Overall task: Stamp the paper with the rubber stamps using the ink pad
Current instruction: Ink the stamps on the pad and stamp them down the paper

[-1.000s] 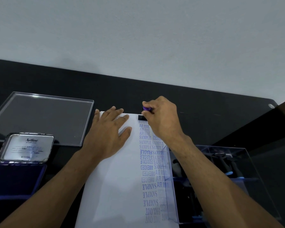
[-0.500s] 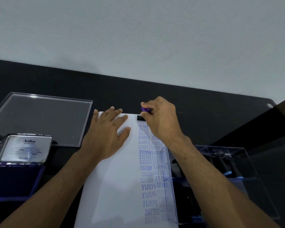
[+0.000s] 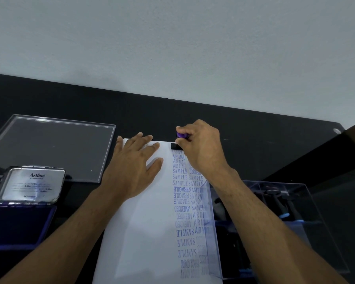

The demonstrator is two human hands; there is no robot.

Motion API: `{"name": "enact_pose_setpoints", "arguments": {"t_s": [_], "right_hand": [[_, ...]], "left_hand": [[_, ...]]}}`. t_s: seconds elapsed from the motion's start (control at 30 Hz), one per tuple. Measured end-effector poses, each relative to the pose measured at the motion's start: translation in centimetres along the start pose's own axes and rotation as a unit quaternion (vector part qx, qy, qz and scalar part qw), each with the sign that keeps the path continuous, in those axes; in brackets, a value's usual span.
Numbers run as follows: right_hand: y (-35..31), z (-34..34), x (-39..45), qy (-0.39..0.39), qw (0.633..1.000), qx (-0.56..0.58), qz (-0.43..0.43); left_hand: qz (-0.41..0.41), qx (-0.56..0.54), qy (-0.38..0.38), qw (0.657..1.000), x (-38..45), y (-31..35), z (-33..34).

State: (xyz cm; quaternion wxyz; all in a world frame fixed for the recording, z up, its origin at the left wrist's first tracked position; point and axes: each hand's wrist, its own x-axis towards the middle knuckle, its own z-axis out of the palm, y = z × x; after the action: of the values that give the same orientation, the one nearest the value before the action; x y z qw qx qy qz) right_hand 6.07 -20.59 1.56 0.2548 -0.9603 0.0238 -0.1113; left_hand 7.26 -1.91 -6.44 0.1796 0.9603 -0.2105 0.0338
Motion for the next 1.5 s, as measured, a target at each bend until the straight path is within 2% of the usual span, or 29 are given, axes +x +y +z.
{"name": "enact_pose_setpoints", "arguments": {"t_s": [0.97, 1.03, 1.17, 1.33, 1.5], "right_hand": [[0.1, 0.1, -0.2, 0.008, 1.0, 0.02, 0.002], [0.3, -0.2, -0.5, 0.035, 0.998, 0.045, 0.017], [1.3, -1.4, -1.1, 0.146, 0.976, 0.141, 0.073], [2.3, -1.8, -2.1, 0.166, 0.948, 0.223, 0.152], [2.3, -1.8, -2.9, 0.165, 0.946, 0.226, 0.163]], "left_hand": [[0.006, -0.008, 0.012, 1.0, 0.0, 0.0, -0.2], [0.006, -0.008, 0.01, 1.0, 0.0, 0.1, -0.3], [0.004, -0.005, 0.009, 1.0, -0.1, 0.1, -0.3], [0.009, -0.004, 0.013, 1.0, -0.2, 0.1, -0.3], [0.007, -0.002, 0.01, 1.0, -0.1, 0.0, -0.3]]}}
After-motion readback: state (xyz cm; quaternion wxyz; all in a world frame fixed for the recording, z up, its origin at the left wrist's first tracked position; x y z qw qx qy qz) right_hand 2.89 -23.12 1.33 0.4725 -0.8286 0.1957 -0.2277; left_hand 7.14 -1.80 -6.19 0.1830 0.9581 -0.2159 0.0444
